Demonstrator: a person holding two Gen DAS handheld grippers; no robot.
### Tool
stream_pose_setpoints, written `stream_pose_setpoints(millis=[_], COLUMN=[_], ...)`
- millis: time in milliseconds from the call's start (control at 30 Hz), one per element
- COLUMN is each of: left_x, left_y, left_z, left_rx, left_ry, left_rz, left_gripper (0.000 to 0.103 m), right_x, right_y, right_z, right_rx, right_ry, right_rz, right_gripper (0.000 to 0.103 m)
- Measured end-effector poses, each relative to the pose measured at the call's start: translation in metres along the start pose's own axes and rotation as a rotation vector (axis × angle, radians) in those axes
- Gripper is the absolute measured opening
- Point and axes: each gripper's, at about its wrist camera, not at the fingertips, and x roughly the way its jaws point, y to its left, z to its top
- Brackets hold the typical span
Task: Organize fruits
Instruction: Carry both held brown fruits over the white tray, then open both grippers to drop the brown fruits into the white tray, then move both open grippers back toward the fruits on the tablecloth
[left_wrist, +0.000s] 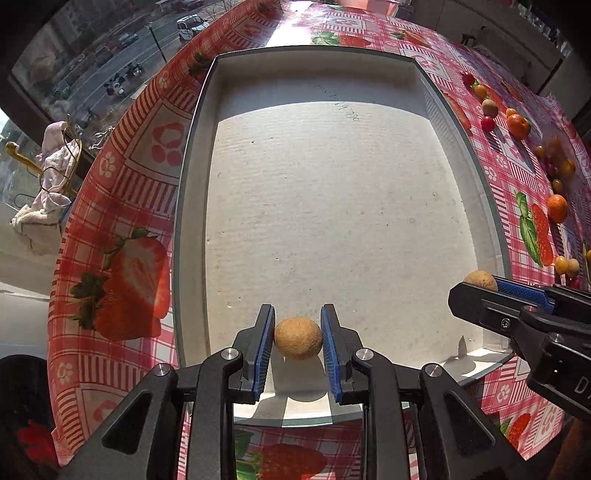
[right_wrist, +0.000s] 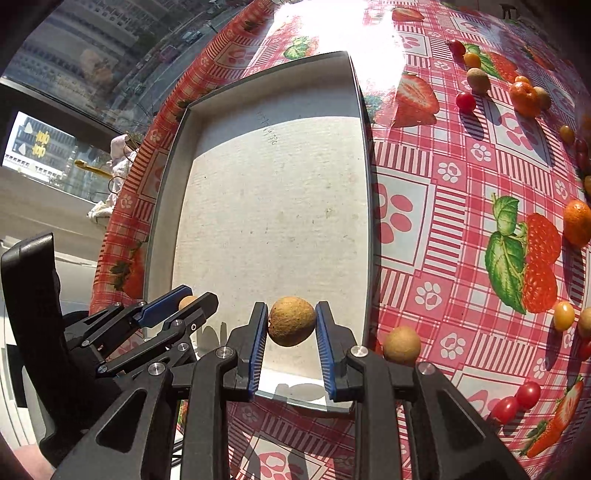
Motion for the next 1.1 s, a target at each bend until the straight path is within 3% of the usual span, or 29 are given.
stream_pose_setpoints(millis=[467,500,567,600,633,700,733,767,967,1100], left_x=[0.003,0.003,0.003,0.003,0.003,0.003,0.001,-0.003,-0.019,-0.029], left_y=[0.027,0.028,0.027,0.027,0.026,0.024,0.022,0.020,0.001,-0.013], left_z=[-0.007,-0.006,-0.004,-0.004,-0.004,-0.003,-0.004,-0.004,0.000,0.006], left_rx=[0.030,0.034,0.052,0.056,0.058,0.059,0.057,0.058,0.108,0.142], left_ry=[-0.033,-0.031,-0.031,-0.030,-0.029,-0.022,-0.026,-0.047,-0.071,-0.084], left_rz=[0.015,0.014,0.019,0.022,0.024,0.013,0.016,0.039,0.059,0.051], left_gripper=[0.028,0.028,0.029,0.029,0.029,0.045,0.067,0.077,0.077,0.077], right_x=[0.034,0.034,0.034,0.033,0.032,0.031,0.028,0.025,-0.012,-0.034], right_y=[0.023,0.024,0.029,0.031,0.034,0.039,0.039,0.038,0.034,0.018], right_z=[-0.010,-0.010,-0.008,-0.007,-0.006,-0.003,-0.002,-0.001,0.003,0.004], right_rx=[-0.024,-0.027,-0.037,-0.047,-0.056,-0.062,-0.056,-0.046,-0.043,-0.007], right_ry=[0.080,0.084,0.084,0.079,0.071,0.052,0.048,0.041,-0.041,-0.095], right_rz=[-0.020,-0.013,-0.003,-0.004,-0.004,-0.012,0.000,0.012,0.046,0.025], right_gripper=[0.029,0.032,0.048,0.062,0.067,0.069,0.075,0.078,0.085,0.087])
